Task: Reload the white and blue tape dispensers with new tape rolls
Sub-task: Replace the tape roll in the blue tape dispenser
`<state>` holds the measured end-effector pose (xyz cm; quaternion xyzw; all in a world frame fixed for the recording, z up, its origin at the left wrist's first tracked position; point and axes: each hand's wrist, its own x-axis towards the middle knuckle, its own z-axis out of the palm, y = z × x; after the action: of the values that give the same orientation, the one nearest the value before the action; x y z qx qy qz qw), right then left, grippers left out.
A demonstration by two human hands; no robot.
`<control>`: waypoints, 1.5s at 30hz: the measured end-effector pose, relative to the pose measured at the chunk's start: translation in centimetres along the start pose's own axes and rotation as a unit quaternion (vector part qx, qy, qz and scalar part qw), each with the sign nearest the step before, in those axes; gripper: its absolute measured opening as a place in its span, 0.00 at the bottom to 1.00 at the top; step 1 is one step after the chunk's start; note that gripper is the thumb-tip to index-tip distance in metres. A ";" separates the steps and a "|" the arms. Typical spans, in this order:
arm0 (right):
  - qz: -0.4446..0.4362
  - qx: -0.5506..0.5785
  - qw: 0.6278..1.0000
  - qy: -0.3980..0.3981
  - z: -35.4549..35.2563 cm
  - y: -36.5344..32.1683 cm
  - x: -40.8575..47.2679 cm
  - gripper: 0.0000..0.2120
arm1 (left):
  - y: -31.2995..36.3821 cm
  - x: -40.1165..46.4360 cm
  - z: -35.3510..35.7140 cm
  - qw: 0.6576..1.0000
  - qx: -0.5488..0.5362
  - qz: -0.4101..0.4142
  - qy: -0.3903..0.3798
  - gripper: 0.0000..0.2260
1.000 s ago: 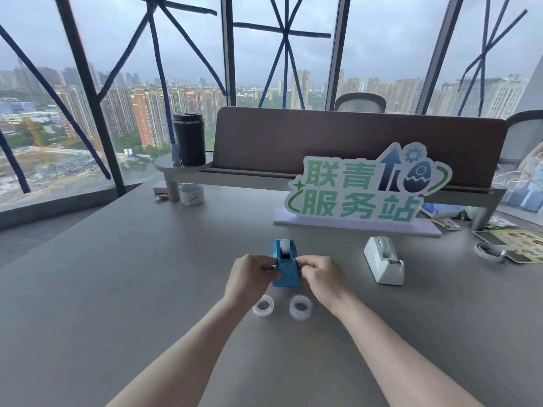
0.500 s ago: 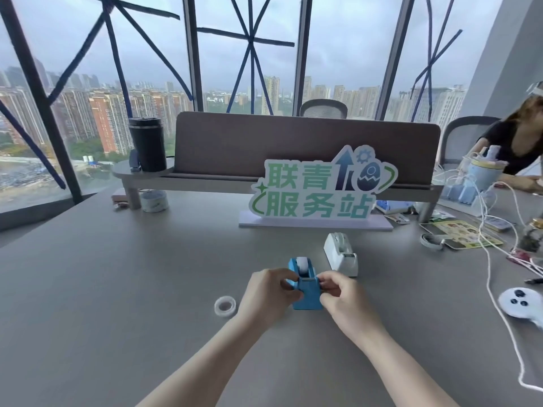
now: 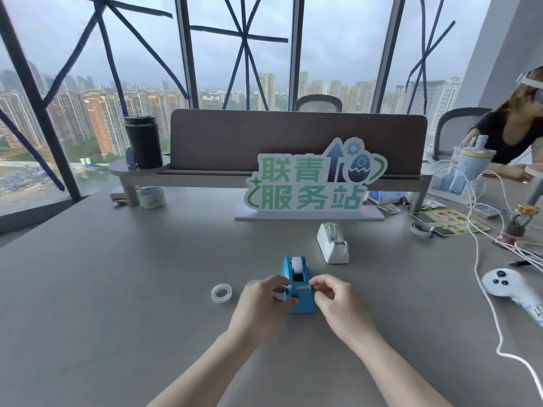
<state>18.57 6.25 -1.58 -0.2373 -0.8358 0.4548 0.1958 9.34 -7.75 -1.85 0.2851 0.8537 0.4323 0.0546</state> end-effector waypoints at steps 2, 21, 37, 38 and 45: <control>0.001 -0.011 1.000 0.007 -0.4 -0.3 0.6 0.12 | -0.1 0.1 -0.8 1.000 0.014 -0.005 0.024 0.11; -0.076 -0.260 0.955 -0.122 0.5 -3.2 7.4 0.10 | -0.4 4.6 -1.5 0.985 0.074 0.034 -0.153 0.42; -0.156 -0.134 0.978 -0.022 -1.2 -5.2 6.4 0.14 | 0.1 5.1 -2.0 0.980 -0.191 0.019 -0.058 0.23; -0.169 -0.127 0.977 -0.028 -1.3 -5.6 6.0 0.15 | 0.6 5.0 -2.3 0.969 -0.240 0.017 -0.054 0.19; -0.218 -0.104 0.969 -0.045 -0.4 -6.2 4.8 0.16 | 1.4 3.8 -3.6 0.947 -0.321 0.019 -0.008 0.09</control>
<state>13.53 6.35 4.43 -0.0472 -0.9182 0.3216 0.2266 5.55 -7.61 2.04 0.2722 0.6635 0.6824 0.1416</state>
